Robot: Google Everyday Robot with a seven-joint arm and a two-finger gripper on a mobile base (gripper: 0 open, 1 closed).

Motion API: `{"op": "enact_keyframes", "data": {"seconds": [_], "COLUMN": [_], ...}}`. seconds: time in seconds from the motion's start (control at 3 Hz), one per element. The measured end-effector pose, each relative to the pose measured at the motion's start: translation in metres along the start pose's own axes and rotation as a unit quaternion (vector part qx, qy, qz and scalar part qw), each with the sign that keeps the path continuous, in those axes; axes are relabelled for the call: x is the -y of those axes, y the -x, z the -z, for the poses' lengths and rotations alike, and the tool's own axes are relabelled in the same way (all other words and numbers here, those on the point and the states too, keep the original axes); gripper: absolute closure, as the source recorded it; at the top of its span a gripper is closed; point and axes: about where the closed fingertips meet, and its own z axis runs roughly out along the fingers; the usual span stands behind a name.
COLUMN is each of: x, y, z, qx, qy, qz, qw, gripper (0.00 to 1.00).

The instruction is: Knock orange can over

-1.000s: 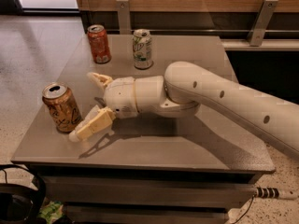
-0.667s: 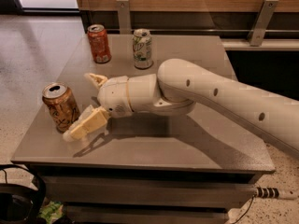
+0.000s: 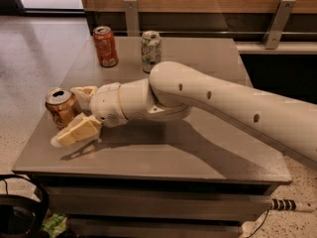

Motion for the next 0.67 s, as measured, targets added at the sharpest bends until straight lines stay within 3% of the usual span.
{"op": "enact_keyframes", "data": {"seconds": [0.67], "x": [-0.002], "y": [0.0022], "z": [-0.0005], "qx": [0.001], "qy": [0.001], "qz": [0.001], "qw": [1.0], "gripper": [0.67]}}
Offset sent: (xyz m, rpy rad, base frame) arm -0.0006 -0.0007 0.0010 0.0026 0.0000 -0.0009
